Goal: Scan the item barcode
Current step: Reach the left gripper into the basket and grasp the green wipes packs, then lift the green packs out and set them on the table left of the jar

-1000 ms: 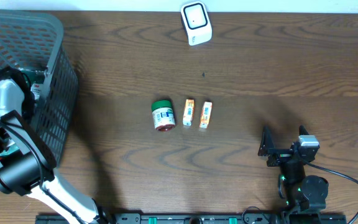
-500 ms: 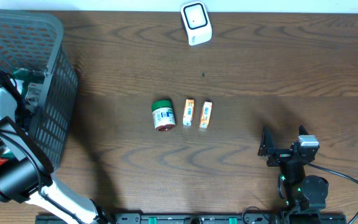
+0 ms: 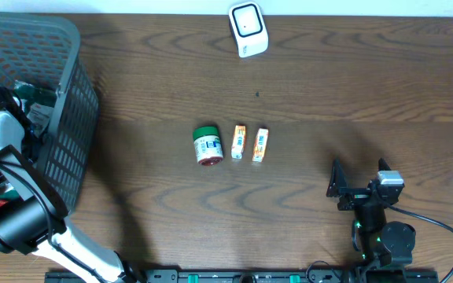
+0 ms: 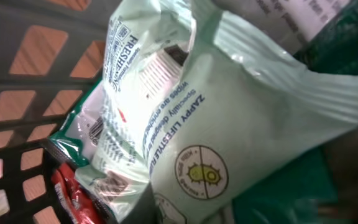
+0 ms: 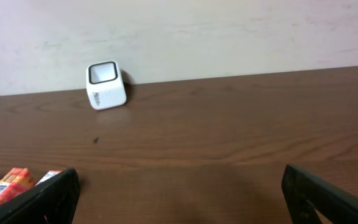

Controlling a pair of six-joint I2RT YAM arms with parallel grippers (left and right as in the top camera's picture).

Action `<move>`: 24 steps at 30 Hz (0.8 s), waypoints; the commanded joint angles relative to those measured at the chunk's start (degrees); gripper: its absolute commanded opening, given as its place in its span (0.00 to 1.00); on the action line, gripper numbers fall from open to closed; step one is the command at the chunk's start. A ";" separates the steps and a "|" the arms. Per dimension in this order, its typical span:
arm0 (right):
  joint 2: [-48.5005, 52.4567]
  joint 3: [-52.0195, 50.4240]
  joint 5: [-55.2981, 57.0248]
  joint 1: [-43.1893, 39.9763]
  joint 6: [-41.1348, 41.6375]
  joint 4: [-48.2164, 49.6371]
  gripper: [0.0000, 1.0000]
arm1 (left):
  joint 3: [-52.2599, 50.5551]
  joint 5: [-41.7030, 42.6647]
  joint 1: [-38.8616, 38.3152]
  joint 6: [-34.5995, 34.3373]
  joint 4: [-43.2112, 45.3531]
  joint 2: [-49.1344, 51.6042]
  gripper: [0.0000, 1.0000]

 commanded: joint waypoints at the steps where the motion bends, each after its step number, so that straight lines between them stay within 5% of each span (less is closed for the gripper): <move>1: -0.24 -0.09 -0.24 0.48 0.85 -0.20 0.99 | 0.46 4.55 -0.22 -1.20 -1.14 0.20 0.08; 20: -0.24 -0.09 -0.24 0.48 0.83 -0.20 0.99 | 2.23 4.63 -10.34 -8.79 8.74 -51.36 0.07; 24: -0.24 -0.09 -0.24 0.48 0.83 -0.20 0.99 | 2.23 10.14 -16.28 -9.53 6.91 -59.78 0.07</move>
